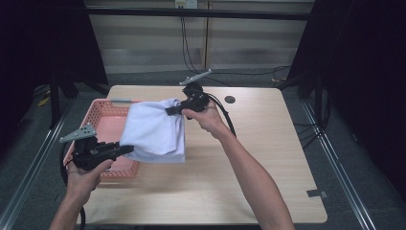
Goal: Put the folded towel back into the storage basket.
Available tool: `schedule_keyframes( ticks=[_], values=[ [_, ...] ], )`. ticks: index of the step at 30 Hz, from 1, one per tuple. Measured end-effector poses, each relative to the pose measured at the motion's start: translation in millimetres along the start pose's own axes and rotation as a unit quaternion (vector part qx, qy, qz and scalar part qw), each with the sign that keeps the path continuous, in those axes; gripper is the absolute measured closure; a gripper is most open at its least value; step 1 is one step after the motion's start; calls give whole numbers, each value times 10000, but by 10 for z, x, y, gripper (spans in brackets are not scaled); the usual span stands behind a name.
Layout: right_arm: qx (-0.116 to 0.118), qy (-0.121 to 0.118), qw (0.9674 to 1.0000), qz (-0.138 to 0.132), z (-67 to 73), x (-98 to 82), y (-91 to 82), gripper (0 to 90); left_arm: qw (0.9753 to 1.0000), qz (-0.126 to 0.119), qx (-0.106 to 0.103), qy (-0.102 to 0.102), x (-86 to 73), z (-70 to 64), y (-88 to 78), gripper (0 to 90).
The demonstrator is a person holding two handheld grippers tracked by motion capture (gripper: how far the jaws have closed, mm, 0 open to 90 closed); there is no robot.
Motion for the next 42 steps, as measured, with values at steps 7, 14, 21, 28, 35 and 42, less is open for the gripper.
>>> schedule_keyframes(
  ticks=[7,14,21,28,35,42],
  values=[
    [81,-3,10000,-25,58,152,149,719,9997,-182,138,-112,56,171,-163,732],
    [118,24,9999,37,72,241,335,720,9990,-132,395,-183,6,323,-277,737],
    [111,30,9998,132,165,475,552,721,9975,-166,622,-293,35,517,-469,741],
    [105,21,9996,277,228,625,852,721,9952,-141,857,-458,-10,819,-641,742],
    [66,0,9994,340,353,771,1095,723,9923,-164,1066,-614,-57,1030,-838,743],
    [-5,138,9994,320,393,686,1357,723,9875,-6,1357,-799,-195,1228,-906,744]
  ],
)
Point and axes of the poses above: each handheld gripper's, and its own axes: y roughly forward along the jaws, x roughly out of its top, z roughly to its left, the point moved 7 cm from there along y, roughly forward along the jaws, and after that the axes turned 2 degrees about -y, right-handed, at the moved point
